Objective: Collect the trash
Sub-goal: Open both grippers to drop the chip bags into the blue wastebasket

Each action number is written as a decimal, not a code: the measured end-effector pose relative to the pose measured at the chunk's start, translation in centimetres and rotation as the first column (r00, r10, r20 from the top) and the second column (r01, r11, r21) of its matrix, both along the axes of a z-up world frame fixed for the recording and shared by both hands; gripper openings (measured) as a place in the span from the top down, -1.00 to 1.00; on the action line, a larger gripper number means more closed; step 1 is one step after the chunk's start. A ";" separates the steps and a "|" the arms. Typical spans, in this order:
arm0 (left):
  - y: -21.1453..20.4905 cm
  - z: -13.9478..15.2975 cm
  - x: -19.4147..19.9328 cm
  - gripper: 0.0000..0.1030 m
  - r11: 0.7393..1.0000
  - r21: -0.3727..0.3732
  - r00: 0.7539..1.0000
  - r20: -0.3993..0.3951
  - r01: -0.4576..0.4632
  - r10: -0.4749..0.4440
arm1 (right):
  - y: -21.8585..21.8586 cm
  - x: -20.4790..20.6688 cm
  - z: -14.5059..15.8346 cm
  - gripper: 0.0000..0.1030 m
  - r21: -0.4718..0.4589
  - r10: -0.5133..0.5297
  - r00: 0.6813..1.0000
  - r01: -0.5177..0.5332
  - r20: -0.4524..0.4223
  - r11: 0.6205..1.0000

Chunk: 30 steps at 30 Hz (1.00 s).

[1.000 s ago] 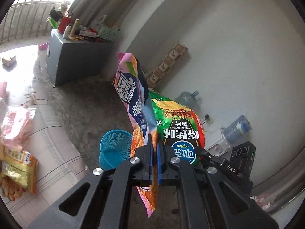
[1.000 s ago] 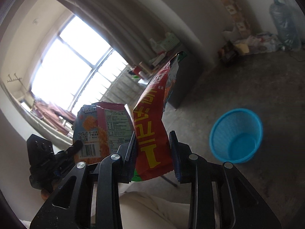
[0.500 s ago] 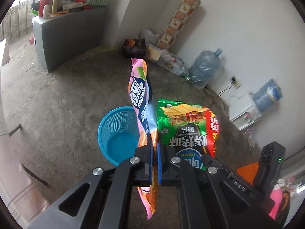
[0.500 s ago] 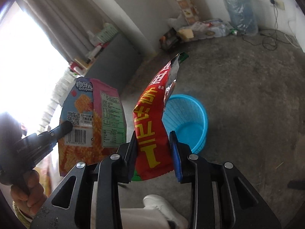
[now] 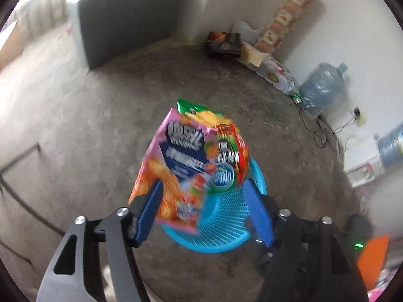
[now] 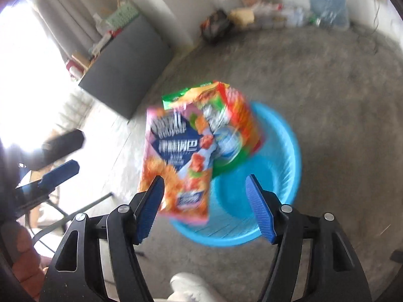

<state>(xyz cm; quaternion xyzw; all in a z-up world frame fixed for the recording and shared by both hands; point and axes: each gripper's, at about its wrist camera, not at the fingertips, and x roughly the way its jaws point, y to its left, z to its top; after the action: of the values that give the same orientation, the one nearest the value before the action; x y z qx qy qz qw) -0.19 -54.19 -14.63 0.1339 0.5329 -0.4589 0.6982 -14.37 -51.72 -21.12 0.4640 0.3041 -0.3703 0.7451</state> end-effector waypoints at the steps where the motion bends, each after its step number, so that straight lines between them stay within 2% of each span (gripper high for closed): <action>1: 0.5 0.1 0.3 -0.29 1.000 -0.009 1.000 -0.012 -0.007 0.007 | 0.1 -0.4 -0.4 -0.24 0.015 -0.011 1.000 0.011 0.004 1.000; 6: 2.0 1.6 1.4 -0.34 0.999 -0.044 0.999 0.030 -0.019 0.020 | 1.0 -2.7 -1.1 -0.24 0.072 -0.066 0.997 0.064 0.032 0.995; 10: 3.8 3.6 1.6 -0.39 0.995 -0.089 0.999 0.032 -0.033 0.036 | 1.2 -4.3 -0.3 -0.24 0.059 -0.072 0.997 0.069 0.039 0.996; 17: 8.1 8.7 1.2 -0.39 0.982 -0.187 0.998 0.045 -0.034 0.043 | 0.0 -4.4 0.8 -0.24 0.031 -0.052 0.996 0.050 0.071 0.998; 24: 14.9 15.4 2.1 -0.46 0.958 -0.281 0.993 0.095 -0.046 0.075 | -0.6 -1.6 3.1 -0.27 0.009 0.067 0.990 -0.069 0.122 0.998; 30: 21.7 17.9 3.0 -0.48 0.948 -0.311 0.983 0.135 -0.073 0.120 | 0.5 4.2 1.8 -0.23 0.070 0.184 0.973 -0.195 0.142 0.978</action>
<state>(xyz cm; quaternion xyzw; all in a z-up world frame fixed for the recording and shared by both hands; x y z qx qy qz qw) 2.82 -32.52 3.28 0.0332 0.4067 -0.4892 0.7709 -10.12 -51.22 -19.29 0.4875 0.3111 -0.2521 0.7759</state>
